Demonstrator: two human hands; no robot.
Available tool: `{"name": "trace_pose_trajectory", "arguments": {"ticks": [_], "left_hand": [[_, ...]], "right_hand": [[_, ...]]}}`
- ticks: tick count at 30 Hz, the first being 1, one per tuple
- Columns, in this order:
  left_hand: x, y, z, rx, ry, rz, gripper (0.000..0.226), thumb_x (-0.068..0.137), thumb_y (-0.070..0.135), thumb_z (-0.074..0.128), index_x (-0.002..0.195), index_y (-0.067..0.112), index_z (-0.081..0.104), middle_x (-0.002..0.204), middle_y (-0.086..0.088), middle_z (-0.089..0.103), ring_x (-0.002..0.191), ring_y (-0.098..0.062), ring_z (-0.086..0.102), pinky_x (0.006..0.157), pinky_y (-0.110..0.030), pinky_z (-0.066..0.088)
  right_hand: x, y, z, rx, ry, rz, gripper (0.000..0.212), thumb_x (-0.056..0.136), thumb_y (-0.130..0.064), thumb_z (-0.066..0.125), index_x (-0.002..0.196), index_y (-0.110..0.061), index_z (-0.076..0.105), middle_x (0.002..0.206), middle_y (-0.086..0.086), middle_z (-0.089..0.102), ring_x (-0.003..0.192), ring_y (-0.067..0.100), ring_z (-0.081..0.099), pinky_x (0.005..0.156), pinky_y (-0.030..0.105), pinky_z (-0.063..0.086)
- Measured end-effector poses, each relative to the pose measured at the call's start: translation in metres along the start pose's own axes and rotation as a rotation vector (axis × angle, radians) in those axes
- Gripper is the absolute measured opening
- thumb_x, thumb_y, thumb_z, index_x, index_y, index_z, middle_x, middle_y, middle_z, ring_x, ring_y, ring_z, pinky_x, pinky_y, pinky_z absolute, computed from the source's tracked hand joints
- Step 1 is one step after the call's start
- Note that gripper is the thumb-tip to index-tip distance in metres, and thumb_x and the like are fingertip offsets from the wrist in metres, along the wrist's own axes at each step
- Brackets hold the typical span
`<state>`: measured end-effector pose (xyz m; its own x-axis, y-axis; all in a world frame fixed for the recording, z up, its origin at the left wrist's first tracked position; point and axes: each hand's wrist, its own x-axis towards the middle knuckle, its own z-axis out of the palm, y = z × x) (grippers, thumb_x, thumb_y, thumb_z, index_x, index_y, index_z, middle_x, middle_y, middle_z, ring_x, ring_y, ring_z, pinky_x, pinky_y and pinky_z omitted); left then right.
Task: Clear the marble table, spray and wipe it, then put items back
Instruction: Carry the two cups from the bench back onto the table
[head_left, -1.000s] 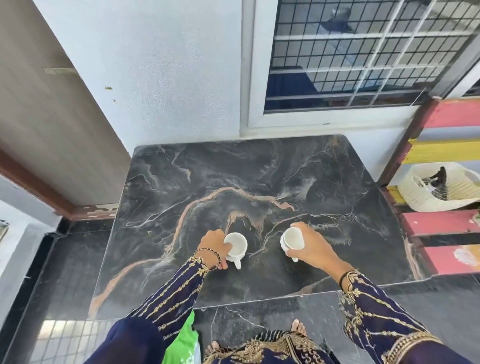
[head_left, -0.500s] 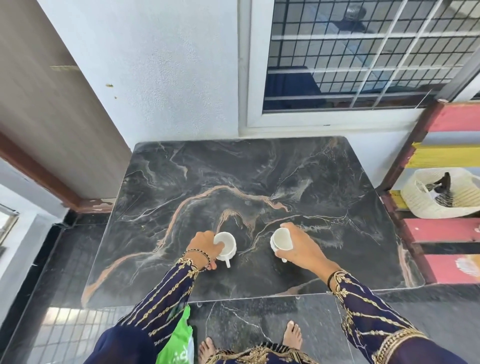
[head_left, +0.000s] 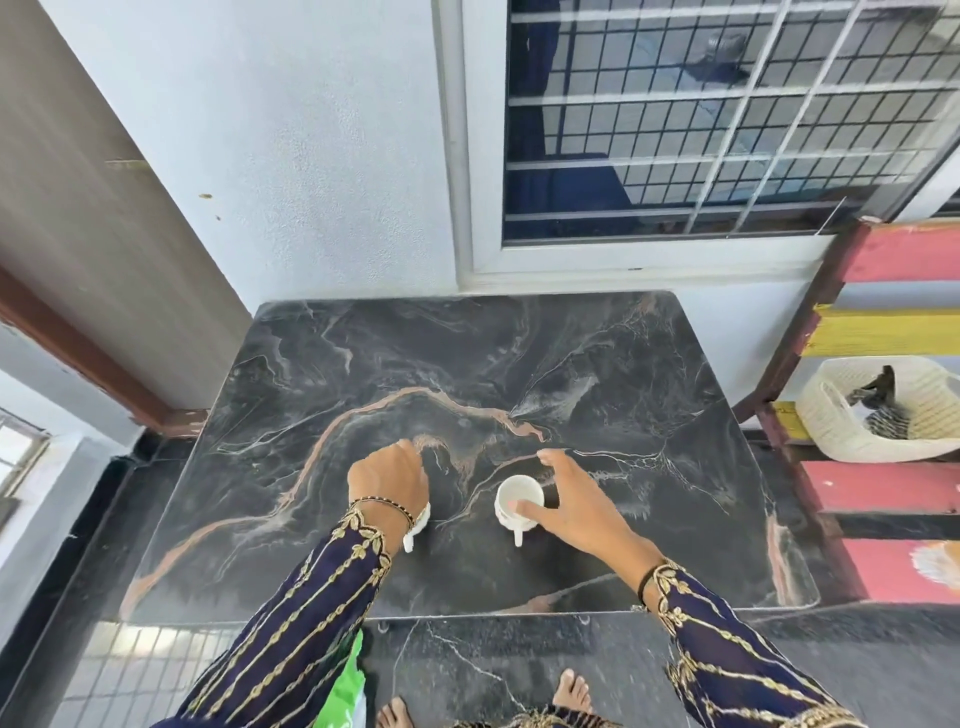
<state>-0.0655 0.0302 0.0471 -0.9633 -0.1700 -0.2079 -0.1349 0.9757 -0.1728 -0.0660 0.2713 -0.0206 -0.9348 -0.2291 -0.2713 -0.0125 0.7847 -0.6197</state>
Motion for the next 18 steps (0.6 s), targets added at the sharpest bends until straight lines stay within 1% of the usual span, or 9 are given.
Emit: {"name": "trace_pose_trajectory", "arguments": {"ticks": [2,7,10,13,18], "left_hand": [[0.000,0.022,-0.011,-0.024,0.057,0.039,0.027,0.097,0.033,0.041,0.112,0.014,0.055,0.110,-0.004,0.068,0.104,-0.025,0.066,0.079,-0.031,0.049],[0.001,0.083,-0.030,-0.094,0.150,0.169,0.031,0.097,0.037,0.038,0.109,0.014,0.056,0.109,-0.008,0.068,0.102,-0.032,0.065,0.078,-0.036,0.047],[0.001,0.115,-0.035,-0.139,0.170,0.238,0.034,0.096,0.040,0.037,0.110,0.016,0.057,0.110,-0.007,0.068,0.102,-0.033,0.066,0.077,-0.036,0.047],[0.005,0.137,-0.039,-0.218,0.176,0.288,0.032,0.095,0.039,0.038,0.104,0.018,0.061,0.109,-0.003,0.068,0.100,-0.031,0.066,0.078,-0.037,0.048],[0.019,0.174,-0.055,-0.272,0.166,0.426,0.031,0.093,0.042,0.041,0.100,0.020,0.061,0.107,-0.002,0.068,0.098,-0.030,0.066,0.077,-0.037,0.049]], "right_hand": [[-0.001,0.007,-0.012,0.024,0.027,-0.033,0.078,0.087,-0.053,0.069,0.149,-0.022,0.032,0.154,-0.003,0.042,0.137,0.019,0.045,0.110,0.044,0.044],[-0.004,0.024,-0.046,0.079,0.088,-0.063,0.069,0.088,-0.056,0.068,0.143,-0.026,0.039,0.149,-0.005,0.047,0.129,0.016,0.053,0.103,0.044,0.051],[-0.010,0.037,-0.065,0.132,0.141,-0.046,0.063,0.089,-0.053,0.068,0.140,-0.026,0.042,0.147,-0.005,0.049,0.124,0.013,0.056,0.100,0.041,0.053],[-0.014,0.046,-0.081,0.142,0.187,-0.031,0.059,0.090,-0.052,0.068,0.138,-0.027,0.045,0.145,-0.008,0.051,0.120,0.009,0.058,0.094,0.034,0.056],[-0.023,0.061,-0.114,0.166,0.282,0.039,0.054,0.092,-0.049,0.068,0.137,-0.025,0.048,0.140,-0.009,0.056,0.112,0.009,0.063,0.094,0.038,0.057]]}}
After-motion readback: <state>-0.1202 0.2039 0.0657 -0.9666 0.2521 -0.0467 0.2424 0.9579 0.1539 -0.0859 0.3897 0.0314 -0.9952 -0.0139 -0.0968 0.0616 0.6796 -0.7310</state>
